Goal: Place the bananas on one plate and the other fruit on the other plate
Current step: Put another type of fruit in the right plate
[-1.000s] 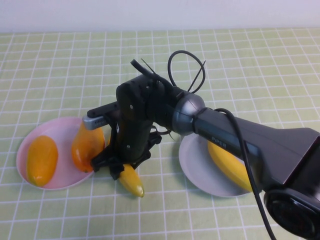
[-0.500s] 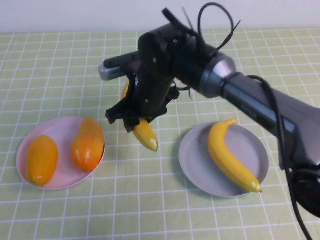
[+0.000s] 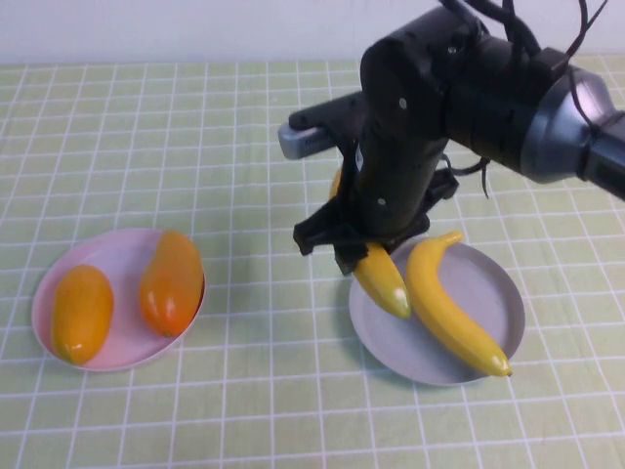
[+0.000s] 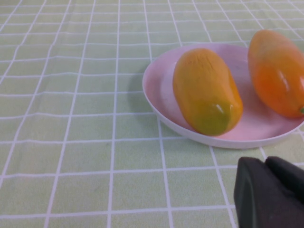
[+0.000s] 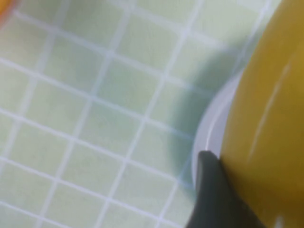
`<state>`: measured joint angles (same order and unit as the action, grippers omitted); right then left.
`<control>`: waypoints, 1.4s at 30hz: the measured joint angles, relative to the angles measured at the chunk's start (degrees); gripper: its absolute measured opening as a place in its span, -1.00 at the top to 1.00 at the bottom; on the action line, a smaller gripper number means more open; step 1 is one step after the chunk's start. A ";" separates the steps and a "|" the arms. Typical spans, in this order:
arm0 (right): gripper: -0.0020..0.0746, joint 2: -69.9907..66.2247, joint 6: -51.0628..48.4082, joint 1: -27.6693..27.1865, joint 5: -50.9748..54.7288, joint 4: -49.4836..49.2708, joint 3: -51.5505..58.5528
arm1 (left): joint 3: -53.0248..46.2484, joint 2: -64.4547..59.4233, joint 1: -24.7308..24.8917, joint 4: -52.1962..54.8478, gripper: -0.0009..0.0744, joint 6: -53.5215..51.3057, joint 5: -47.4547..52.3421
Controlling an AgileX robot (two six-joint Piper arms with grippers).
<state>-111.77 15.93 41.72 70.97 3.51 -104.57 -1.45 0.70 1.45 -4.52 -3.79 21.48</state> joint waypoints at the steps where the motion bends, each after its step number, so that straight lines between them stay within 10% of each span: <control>1: 0.15 0.15 0.76 0.00 0.09 0.00 1.40 | 0.00 0.00 0.00 0.00 0.98 0.00 0.00; 42: -0.13 -3.90 4.97 0.00 -1.49 2.53 10.60 | 0.00 0.00 0.00 0.00 0.98 0.00 0.00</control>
<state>-115.66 20.91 41.72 69.48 6.04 -93.97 -1.45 0.70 1.45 -4.52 -3.79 21.48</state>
